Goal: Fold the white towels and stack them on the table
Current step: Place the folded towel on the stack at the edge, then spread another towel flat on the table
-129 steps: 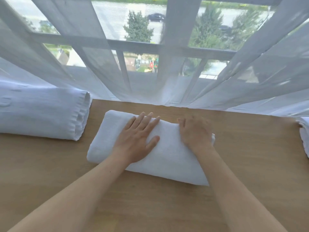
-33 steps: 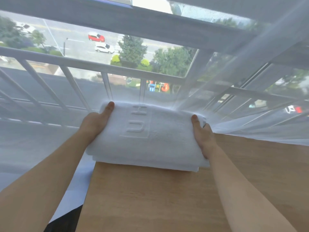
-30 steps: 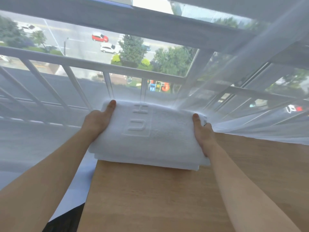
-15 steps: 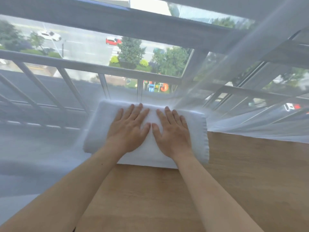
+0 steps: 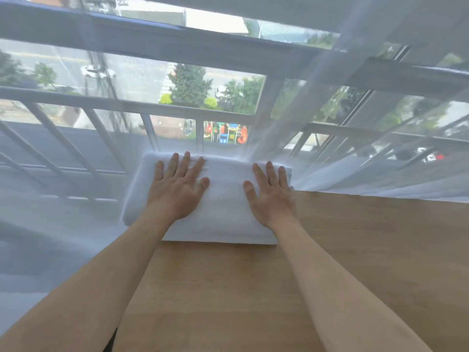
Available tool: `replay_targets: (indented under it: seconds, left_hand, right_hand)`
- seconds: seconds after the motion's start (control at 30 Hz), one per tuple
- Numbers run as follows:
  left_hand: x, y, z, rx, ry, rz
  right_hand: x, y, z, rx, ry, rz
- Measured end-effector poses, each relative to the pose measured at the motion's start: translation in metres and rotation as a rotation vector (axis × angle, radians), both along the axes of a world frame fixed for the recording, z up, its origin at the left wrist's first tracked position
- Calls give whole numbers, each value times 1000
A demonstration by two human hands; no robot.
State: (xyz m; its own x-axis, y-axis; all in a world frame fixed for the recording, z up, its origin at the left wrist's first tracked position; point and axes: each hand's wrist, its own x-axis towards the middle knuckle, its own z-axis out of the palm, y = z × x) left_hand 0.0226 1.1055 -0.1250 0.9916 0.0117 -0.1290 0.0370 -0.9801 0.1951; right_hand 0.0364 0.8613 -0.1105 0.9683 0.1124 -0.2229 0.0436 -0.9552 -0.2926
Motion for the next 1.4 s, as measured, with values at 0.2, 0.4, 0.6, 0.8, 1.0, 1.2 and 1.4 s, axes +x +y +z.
replay_targets:
  seconds: [0.2,0.4,0.6,0.8,1.0,1.2,1.4]
  left_hand:
    - [-33,-43,17,-31,6,-132]
    - [-79,-120,31,-123,28,-231]
    - [-134,-225,44,-154,85,-315]
    - [-182,-382,61,-90,60,-410]
    - [-229,-540,70,-91,38,-579]
    - [-233,-640,77,-69,23,-697]
    - [-194,-719,55,-65,29,-741]
  right_hand:
    - [-28,-8,20,-47,-29,69]
    - [-81,-69,31,71,-60,105]
    - [-147,-176,44,64,-73,10]
    - [-236,-330,55,65,-77,-162]
    - [-312,-486,60,29,-37,-354]
    - [-325,-581,60,57,-45,-447]
    - [-308,-642,47,59,22,-448]
